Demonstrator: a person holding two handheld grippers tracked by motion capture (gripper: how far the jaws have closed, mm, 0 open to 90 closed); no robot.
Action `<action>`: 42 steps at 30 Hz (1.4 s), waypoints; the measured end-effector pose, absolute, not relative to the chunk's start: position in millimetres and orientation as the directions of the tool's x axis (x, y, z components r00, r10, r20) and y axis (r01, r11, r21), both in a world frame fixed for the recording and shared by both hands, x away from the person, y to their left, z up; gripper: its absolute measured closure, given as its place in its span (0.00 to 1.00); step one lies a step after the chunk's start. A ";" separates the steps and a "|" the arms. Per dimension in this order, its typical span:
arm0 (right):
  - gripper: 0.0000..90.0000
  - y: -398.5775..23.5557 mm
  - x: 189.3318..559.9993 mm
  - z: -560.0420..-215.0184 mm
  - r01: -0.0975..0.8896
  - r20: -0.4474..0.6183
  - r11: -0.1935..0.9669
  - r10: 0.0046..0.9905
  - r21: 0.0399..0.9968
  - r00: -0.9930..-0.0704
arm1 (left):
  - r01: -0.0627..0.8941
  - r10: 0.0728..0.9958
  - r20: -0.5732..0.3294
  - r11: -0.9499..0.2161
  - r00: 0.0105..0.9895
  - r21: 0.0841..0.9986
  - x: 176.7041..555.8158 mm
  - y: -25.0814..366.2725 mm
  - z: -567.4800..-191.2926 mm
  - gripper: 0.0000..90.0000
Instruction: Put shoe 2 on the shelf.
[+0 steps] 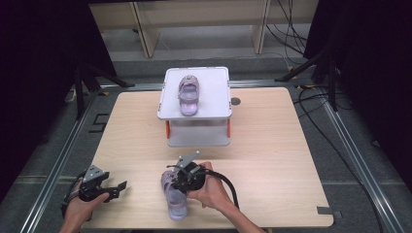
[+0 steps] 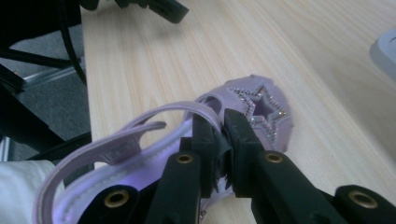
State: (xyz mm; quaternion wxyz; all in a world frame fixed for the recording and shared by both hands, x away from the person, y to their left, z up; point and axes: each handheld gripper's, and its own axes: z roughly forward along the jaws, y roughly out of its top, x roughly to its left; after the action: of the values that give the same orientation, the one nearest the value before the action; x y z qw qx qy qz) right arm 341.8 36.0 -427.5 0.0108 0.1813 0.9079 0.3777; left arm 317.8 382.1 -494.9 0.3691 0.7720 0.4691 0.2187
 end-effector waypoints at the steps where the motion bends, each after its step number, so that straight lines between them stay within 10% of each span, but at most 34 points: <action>1: 0.93 34.0 343.0 -424.8 0.318 0.123 0.645 0.328 0.695 -0.936 | 0.571 0.891 -0.019 -0.274 0.453 0.773 317.0 381.6 -495.0 0.18; 42: 0.94 -87.8 392.9 -257.4 0.340 0.076 0.510 0.469 0.790 -0.880 | 0.593 0.904 -0.019 -0.264 0.427 0.760 316.3 381.8 -495.2 0.18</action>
State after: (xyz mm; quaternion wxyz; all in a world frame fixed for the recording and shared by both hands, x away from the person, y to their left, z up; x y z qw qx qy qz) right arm 392.9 -87.8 -257.4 0.0738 0.2336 0.8659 0.4361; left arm 316.3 381.8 -495.2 0.3584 0.7648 0.4895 0.2168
